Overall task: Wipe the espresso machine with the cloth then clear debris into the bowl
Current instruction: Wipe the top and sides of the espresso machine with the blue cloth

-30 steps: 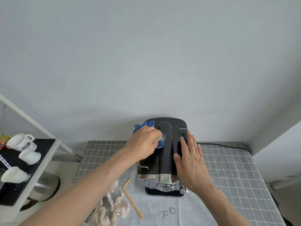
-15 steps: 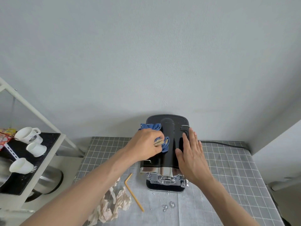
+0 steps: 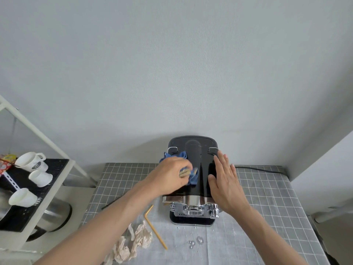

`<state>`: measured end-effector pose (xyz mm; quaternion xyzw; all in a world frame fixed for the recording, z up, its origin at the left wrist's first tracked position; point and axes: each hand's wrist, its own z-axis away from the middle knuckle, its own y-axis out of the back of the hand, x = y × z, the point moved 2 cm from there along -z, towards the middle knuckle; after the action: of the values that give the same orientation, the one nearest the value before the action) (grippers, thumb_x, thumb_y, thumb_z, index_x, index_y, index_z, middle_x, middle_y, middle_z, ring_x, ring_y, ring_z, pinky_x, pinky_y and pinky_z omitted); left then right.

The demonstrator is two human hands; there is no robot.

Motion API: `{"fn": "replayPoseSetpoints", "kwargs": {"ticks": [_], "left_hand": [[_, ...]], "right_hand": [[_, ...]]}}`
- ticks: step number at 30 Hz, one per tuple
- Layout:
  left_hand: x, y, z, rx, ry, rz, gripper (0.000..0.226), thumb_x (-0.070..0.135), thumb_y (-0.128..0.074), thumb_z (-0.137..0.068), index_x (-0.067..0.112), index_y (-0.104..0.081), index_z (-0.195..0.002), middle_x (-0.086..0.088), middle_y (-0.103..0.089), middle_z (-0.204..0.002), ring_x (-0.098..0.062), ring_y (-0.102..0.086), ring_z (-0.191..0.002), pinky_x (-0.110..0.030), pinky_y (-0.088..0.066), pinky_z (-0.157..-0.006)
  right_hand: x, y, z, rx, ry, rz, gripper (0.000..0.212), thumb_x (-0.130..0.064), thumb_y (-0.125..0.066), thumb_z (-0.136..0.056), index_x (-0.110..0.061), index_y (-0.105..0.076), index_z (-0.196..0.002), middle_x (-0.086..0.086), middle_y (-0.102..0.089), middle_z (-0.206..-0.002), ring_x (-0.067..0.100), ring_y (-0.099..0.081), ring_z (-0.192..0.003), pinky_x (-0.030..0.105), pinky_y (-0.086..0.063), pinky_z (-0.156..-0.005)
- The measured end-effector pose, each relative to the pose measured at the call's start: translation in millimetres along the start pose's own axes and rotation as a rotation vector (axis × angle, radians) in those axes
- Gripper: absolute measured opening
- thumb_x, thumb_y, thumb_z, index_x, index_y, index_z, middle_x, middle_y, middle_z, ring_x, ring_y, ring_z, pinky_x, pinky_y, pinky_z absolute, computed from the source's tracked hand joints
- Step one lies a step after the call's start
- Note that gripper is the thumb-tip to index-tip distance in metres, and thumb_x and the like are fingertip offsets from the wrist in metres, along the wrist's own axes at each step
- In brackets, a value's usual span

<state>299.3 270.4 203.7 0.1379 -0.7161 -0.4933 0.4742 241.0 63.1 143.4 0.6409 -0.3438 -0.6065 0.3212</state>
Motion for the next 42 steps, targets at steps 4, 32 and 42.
{"fn": "replayPoseSetpoints", "kwargs": {"ticks": [4, 32, 42], "left_hand": [[-3, 0, -41, 0.090, 0.002, 0.013, 0.013, 0.008, -0.072, -0.086, 0.015, -0.073, -0.097, 0.002, -0.070, -0.090, -0.017, -0.062, -0.080, -0.039, -0.051, -0.073], [66, -58, 44, 0.129, -0.002, -0.166, 0.010, 0.024, -0.069, -0.091, 0.028, -0.075, -0.098, 0.011, -0.062, -0.096, -0.013, -0.052, -0.092, -0.033, -0.050, -0.075], [10, -40, 94, 0.298, 0.146, -0.214, 0.012, 0.012, -0.080, -0.083, 0.017, -0.076, -0.093, 0.007, -0.060, -0.093, -0.016, -0.063, -0.084, -0.036, -0.056, -0.059]], "right_hand": [[3, 9, -3, 0.009, 0.004, -0.030, 0.057, -0.025, -0.026, -0.112, -0.015, -0.013, -0.167, -0.003, -0.002, -0.176, 0.012, 0.011, -0.161, 0.036, 0.005, -0.131], [23, 18, -5, -0.025, 0.091, 0.099, 0.055, -0.023, -0.017, -0.111, -0.017, -0.010, -0.166, -0.002, -0.016, -0.175, 0.024, -0.004, -0.162, 0.045, -0.007, -0.132], [18, 16, -4, -0.034, 0.029, 0.123, 0.056, -0.020, -0.017, -0.112, -0.020, -0.006, -0.166, -0.006, -0.012, -0.175, 0.022, -0.001, -0.163, 0.044, -0.003, -0.132]]}}
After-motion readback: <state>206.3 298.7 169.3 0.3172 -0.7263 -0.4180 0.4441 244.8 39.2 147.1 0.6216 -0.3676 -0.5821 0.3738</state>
